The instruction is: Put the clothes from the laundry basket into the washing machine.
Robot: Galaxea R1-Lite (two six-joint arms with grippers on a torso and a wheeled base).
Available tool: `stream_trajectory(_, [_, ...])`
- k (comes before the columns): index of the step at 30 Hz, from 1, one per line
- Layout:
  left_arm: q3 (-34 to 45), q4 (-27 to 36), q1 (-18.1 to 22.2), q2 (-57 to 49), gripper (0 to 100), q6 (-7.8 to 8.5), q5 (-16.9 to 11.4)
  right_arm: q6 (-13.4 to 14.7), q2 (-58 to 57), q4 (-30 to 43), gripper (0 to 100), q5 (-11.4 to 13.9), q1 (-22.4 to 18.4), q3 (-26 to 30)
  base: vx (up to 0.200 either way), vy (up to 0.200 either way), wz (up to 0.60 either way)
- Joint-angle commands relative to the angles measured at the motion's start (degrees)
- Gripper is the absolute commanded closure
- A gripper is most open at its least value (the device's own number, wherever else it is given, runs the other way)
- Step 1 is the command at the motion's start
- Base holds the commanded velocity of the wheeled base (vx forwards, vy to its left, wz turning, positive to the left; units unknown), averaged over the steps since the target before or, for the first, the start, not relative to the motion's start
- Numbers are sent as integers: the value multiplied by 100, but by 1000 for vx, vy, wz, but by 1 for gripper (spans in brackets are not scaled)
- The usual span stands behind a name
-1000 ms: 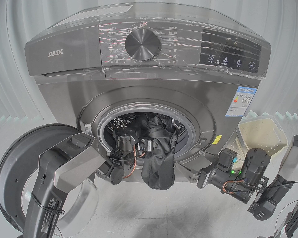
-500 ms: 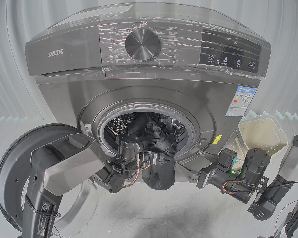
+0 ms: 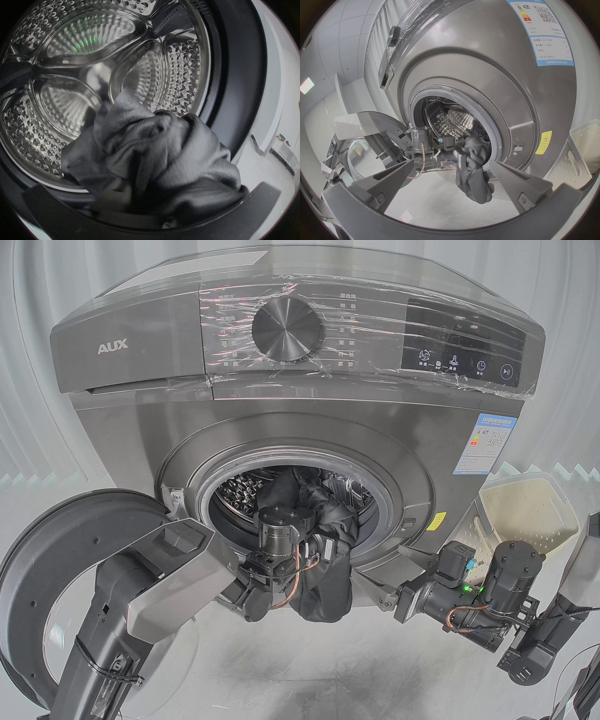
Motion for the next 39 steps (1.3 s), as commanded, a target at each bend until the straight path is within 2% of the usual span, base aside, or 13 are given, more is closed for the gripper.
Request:
stream_trajectory(1, [-1440,-6,266,630,100,-27,610,1,15,-3,0,2,4,-4,0,0,0])
stream_trajectory(7, [-2390,20,521,858,100,-18,909,1,41,-3,0,-7,4,-4,0,0,0])
stream_trajectory(12, [-2583,64,705,920,100,-27,953,1,50,-3,0,2,4,4,0,0,0])
stream_trajectory(19, [-2495,38,758,849,100,-36,962,10,120,-3,0,-7,4,4,0,0,0])
stream_trajectory(20, [-2486,38,749,832,0,-45,962,10,120,-3,0,2,4,4,0,0,0])
stream_trajectory(23, [-2231,29,696,718,0,-36,970,10,120,-3,0,2,4,4,0,0,0])
stream_trajectory(24, [-1704,90,652,489,0,-27,970,10,120,-3,0,2,4,4,0,0,0])
stream_trajectory(25, [-1634,99,652,454,0,-27,970,10,120,-3,0,2,4,4,0,0,0])
stream_trajectory(26, [-852,205,538,67,0,-18,909,10,120,-3,0,2,4,13,0,0,0])
stream_trajectory(28, [-386,196,397,-47,0,-18,865,1,120,-3,0,2,4,-4,0,0,0])
stream_trajectory(39, [1073,240,178,-794,0,166,812,1,94,-3,0,-7,40,13,0,0,0])
